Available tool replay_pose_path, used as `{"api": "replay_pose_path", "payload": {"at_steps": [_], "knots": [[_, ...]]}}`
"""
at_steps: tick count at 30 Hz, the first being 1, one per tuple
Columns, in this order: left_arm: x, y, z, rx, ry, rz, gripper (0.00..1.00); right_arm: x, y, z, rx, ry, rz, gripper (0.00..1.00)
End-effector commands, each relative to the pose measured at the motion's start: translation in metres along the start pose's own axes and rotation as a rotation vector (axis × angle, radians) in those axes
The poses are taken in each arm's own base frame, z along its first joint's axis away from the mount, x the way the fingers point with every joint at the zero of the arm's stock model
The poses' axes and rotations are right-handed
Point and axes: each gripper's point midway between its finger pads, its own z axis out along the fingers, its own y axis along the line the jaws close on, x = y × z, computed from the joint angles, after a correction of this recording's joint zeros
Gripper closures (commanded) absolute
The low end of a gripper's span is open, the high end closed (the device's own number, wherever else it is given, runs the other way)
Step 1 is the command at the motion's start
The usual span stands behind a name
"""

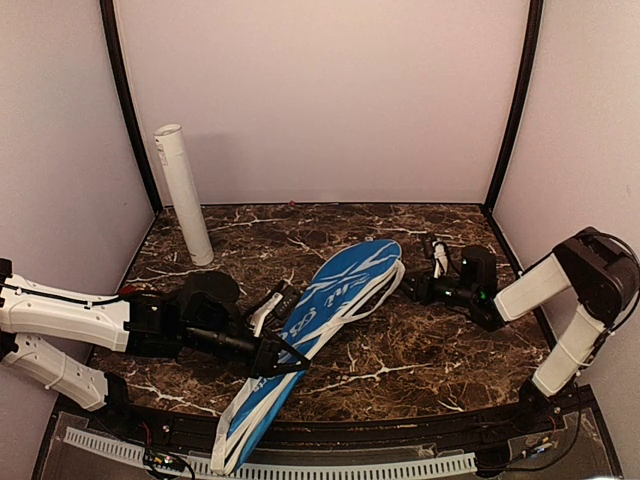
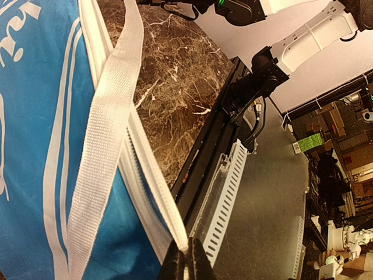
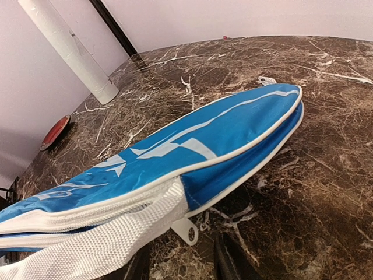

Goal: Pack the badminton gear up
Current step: Pick up the zipper from the racket bag.

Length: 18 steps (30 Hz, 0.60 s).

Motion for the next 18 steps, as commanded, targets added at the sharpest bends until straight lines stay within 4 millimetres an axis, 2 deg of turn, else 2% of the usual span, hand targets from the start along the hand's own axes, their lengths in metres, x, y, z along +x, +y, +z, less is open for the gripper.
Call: {"api": "replay_pose_path", "payload": {"at_steps": [1, 10, 18], "knots": [[-0.014, -0.0202, -0.0098, 0.063, -0.048, 0.037, 1.0, -0.0186, 0.0074, 0.0051, -0.065, -0.047, -0.058, 0.61], [-0.0135, -0.0194, -0.0095, 0.061, -0.048, 0.037, 1.0, -0.0175, 0.0121, 0.0096, -0.104, -0.032, -0.119, 0.76], [-0.0149, -0.0207, -0.0116, 0.062, -0.054, 0.038, 1.0, -0.0181, 0.0032, 0.0102, -0.049, -0.02, -0.17, 0.76]]}}
